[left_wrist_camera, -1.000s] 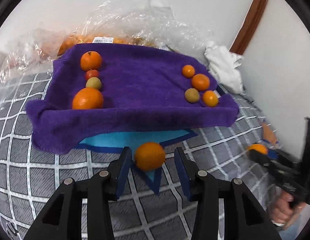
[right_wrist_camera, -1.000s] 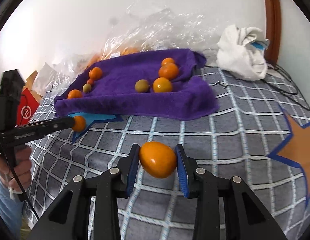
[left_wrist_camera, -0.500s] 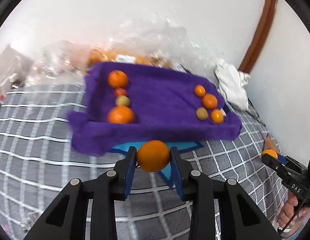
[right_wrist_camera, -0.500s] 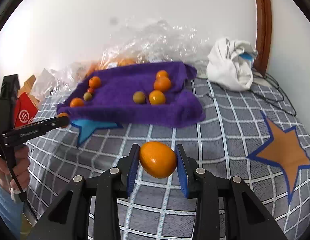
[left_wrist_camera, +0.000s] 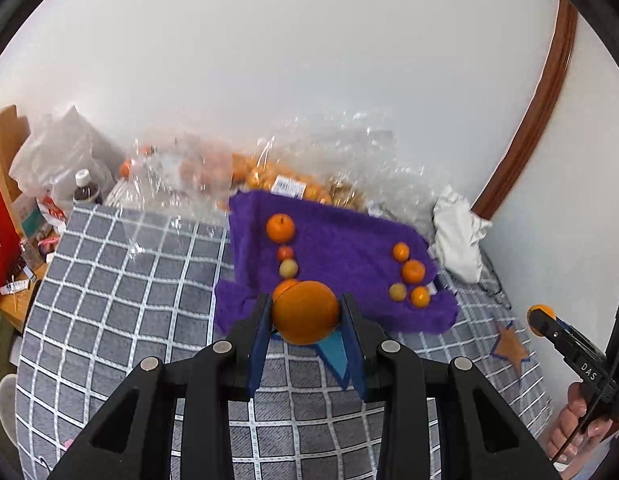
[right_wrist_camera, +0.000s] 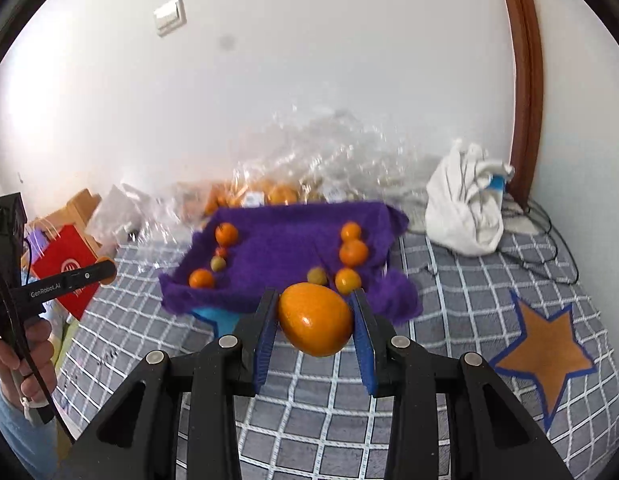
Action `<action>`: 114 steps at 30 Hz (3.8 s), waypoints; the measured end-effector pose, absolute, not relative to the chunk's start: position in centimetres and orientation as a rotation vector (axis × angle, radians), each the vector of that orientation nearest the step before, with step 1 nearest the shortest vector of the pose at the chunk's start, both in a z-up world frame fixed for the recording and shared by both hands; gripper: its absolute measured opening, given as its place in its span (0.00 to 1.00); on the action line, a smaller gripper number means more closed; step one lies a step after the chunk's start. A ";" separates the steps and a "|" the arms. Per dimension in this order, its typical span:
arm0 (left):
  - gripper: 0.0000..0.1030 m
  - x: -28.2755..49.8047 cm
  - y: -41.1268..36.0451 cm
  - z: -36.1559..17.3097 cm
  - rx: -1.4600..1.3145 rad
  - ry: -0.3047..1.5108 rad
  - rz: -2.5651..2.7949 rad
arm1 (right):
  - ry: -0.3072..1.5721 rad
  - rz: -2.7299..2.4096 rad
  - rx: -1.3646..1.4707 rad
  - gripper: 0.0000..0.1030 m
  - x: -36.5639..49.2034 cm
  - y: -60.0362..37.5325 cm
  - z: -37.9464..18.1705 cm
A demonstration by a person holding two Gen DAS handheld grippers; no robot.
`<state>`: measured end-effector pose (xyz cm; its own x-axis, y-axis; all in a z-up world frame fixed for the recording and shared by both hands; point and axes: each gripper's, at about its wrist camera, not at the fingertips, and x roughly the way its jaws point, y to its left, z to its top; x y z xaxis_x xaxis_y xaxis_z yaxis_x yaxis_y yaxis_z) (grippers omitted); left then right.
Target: Organize fruits
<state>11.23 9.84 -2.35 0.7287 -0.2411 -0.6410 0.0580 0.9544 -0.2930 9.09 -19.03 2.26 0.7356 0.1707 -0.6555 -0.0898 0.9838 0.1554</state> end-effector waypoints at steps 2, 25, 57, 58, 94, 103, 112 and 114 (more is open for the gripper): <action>0.31 11.4 9.8 -1.6 -0.261 0.729 -0.168 | 0.716 0.145 0.115 0.35 9.2 -18.9 3.2; 0.31 25.6 8.7 -4.8 -0.303 0.828 -0.171 | 0.848 0.182 0.094 0.35 25.4 -17.4 -3.2; 0.31 34.7 2.1 -15.8 -0.158 1.075 -0.228 | 0.981 0.224 -0.058 0.35 31.1 -14.9 -13.3; 0.31 34.6 2.0 -15.8 -0.157 1.072 -0.229 | 0.977 0.224 -0.061 0.35 31.1 -14.9 -13.3; 0.54 15.6 3.0 -4.3 -0.065 0.826 -0.168 | 0.801 0.085 0.092 0.48 13.4 -19.1 2.4; 0.74 7.7 2.2 -1.7 -0.044 0.724 -0.165 | 0.722 0.032 0.116 0.85 4.7 -19.2 4.5; 0.83 2.3 2.3 -0.6 -0.063 0.654 -0.141 | 0.693 -0.038 0.105 0.97 -0.8 -19.4 5.6; 0.83 1.7 2.3 -0.4 -0.058 0.640 -0.132 | 0.683 -0.033 0.121 0.97 -1.7 -19.4 5.8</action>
